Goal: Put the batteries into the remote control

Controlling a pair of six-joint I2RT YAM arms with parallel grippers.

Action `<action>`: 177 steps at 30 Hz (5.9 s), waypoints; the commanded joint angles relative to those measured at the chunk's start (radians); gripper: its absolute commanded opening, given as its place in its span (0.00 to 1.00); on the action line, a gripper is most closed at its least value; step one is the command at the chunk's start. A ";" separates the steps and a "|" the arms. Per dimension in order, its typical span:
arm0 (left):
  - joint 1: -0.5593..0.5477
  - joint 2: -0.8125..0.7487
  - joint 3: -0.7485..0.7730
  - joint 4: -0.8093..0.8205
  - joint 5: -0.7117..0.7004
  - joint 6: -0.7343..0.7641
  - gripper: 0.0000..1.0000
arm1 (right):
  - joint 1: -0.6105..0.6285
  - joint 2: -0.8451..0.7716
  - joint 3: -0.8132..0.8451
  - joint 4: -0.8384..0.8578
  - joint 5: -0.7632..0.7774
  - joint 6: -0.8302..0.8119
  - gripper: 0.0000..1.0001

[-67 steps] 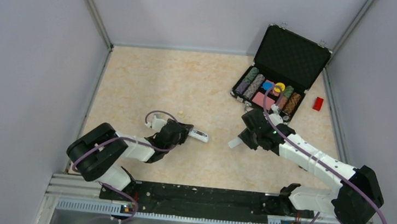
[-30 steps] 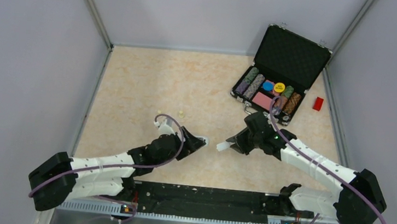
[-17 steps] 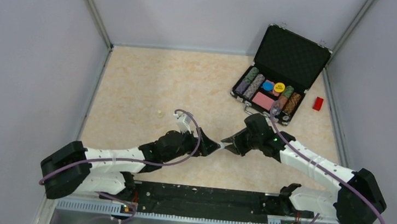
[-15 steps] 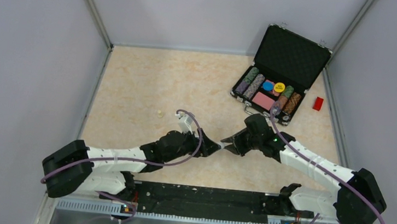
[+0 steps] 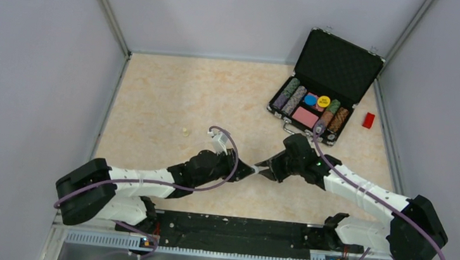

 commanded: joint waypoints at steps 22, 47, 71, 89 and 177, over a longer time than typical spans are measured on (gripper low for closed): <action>0.365 -0.180 0.150 -0.337 0.732 0.031 0.00 | 0.014 -0.270 0.122 0.123 -0.144 -1.493 0.65; 0.532 -0.223 0.071 0.025 0.904 -0.261 0.00 | 0.014 -0.128 -0.115 0.896 -0.273 -0.582 0.58; 0.554 -0.189 -0.001 0.122 0.866 -0.338 0.00 | 0.014 -0.038 -0.202 1.116 -0.334 -0.454 0.13; 0.639 -0.299 0.047 -0.781 0.351 -0.066 0.78 | 0.021 0.112 -0.105 0.699 -0.175 -0.693 0.00; 0.693 0.054 0.050 -0.399 0.575 -0.273 0.43 | 0.108 0.491 0.210 0.395 0.012 -0.701 0.28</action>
